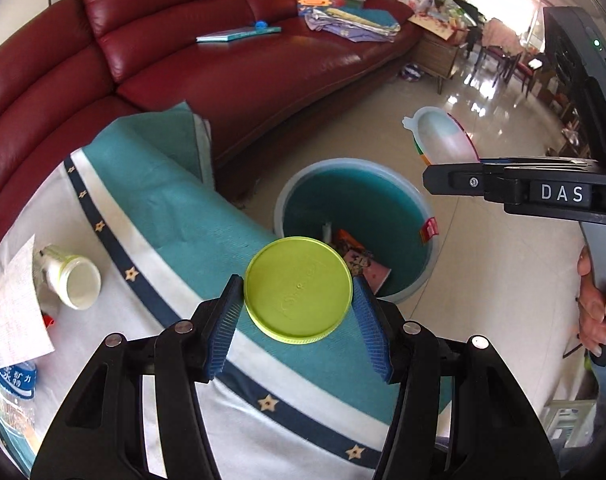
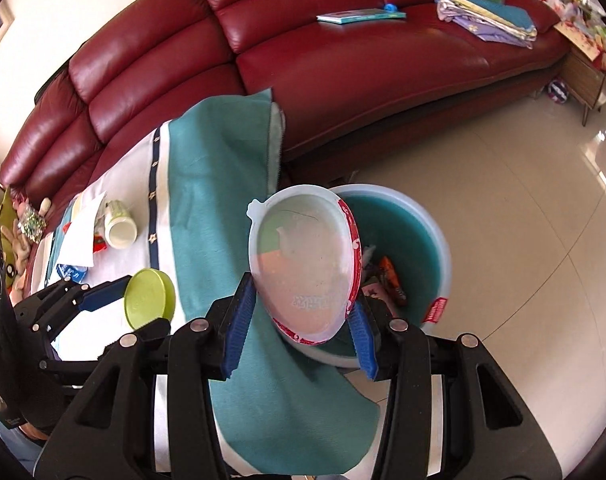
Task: Collect trash
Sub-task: 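Carry the green lid and clear lid over the bin and release both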
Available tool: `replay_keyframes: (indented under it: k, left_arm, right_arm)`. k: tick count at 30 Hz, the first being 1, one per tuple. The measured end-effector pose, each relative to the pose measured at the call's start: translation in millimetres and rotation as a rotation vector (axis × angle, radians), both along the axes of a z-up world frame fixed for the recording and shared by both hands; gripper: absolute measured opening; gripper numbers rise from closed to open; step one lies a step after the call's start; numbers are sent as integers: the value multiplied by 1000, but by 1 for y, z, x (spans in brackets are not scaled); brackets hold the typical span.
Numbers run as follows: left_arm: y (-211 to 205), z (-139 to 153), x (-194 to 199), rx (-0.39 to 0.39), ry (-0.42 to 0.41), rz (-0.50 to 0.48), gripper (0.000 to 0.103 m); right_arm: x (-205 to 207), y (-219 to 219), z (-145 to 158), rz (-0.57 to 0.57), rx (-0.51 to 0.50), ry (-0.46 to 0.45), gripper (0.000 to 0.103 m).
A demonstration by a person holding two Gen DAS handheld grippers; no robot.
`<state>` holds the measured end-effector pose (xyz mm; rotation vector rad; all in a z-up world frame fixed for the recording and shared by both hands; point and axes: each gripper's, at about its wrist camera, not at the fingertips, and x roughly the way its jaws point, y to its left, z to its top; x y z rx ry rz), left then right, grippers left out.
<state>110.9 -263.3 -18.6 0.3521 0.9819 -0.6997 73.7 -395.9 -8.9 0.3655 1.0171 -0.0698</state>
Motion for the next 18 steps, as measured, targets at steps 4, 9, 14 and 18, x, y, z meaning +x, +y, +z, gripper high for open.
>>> replay_keyframes:
  k: [4, 9, 14, 18]
  left_arm:
    - [-33, -10, 5, 7, 19, -31, 56]
    - [-65, -23, 11, 15, 45, -56, 56]
    - [-89, -36, 19, 10, 74, -69, 56]
    - [-102, -47, 26, 16, 95, -74, 57]
  right_arm:
    - [0, -23, -5, -21, 11, 8, 43]
    - [2, -43, -14, -41, 18, 27, 43]
    - [2, -57, -21, -63, 10, 57, 43]
    - [4, -67, -26, -80, 4, 77, 43]
